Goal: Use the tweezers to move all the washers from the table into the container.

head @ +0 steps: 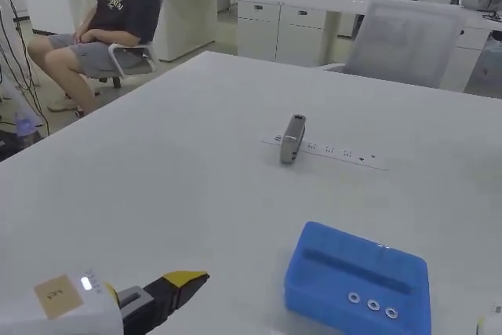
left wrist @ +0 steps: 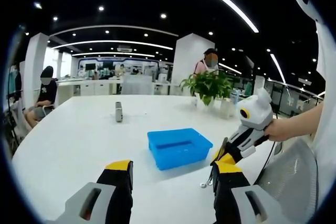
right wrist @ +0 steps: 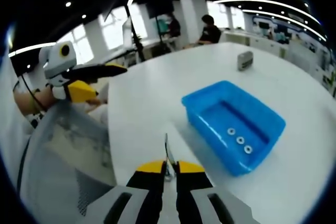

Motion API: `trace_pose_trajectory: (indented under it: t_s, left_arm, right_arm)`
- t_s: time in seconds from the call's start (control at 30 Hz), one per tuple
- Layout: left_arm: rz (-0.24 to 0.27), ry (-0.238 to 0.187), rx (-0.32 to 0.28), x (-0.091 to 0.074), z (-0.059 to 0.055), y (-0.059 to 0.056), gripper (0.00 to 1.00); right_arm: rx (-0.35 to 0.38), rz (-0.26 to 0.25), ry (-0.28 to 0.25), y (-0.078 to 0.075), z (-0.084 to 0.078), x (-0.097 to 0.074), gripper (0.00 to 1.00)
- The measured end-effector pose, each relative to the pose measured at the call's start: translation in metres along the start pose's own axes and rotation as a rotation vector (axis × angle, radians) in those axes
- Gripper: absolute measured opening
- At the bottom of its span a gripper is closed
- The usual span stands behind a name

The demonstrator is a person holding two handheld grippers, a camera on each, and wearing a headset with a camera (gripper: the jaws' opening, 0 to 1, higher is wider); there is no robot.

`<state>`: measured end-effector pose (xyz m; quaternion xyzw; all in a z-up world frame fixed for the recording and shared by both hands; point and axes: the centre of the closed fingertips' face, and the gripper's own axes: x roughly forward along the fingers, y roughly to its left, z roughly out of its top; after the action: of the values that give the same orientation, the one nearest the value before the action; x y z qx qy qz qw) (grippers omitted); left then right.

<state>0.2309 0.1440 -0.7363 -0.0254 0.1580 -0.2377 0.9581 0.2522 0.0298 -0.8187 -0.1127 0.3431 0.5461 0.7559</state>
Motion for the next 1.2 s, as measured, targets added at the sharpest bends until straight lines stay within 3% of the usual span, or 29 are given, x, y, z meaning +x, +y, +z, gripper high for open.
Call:
trace_pose_trajectory:
  t_s: [0.13,0.3,0.43,0.67,0.77,1.2]
  left_arm:
    - [0.000,0.002,0.002,0.000,0.000,0.000,0.61]
    - [0.002,0.002,0.002,0.000,0.000,0.001,0.61]
    - [0.003,0.000,0.002,0.000,0.000,0.001,0.61]
    - [0.001,-0.003,0.001,0.000,0.000,0.000,0.60]
    - [0.002,-0.004,0.001,0.000,0.001,0.001,0.60]
    - [0.002,-0.007,-0.002,-0.001,0.001,0.001,0.60]
  right_arm:
    - [-0.038,0.000,0.009,0.001,0.000,0.001,0.04]
    - [-0.190,0.011,0.033,0.012,-0.001,0.003,0.04]
    - [-0.235,-0.006,0.040,0.014,-0.002,0.003,0.03]
    - [-0.194,-0.022,0.016,0.011,-0.002,-0.001,0.03]
    - [-0.159,-0.020,-0.023,0.011,0.006,-0.005,0.03]
    - [-0.184,-0.039,-0.124,-0.004,0.055,-0.015,0.03]
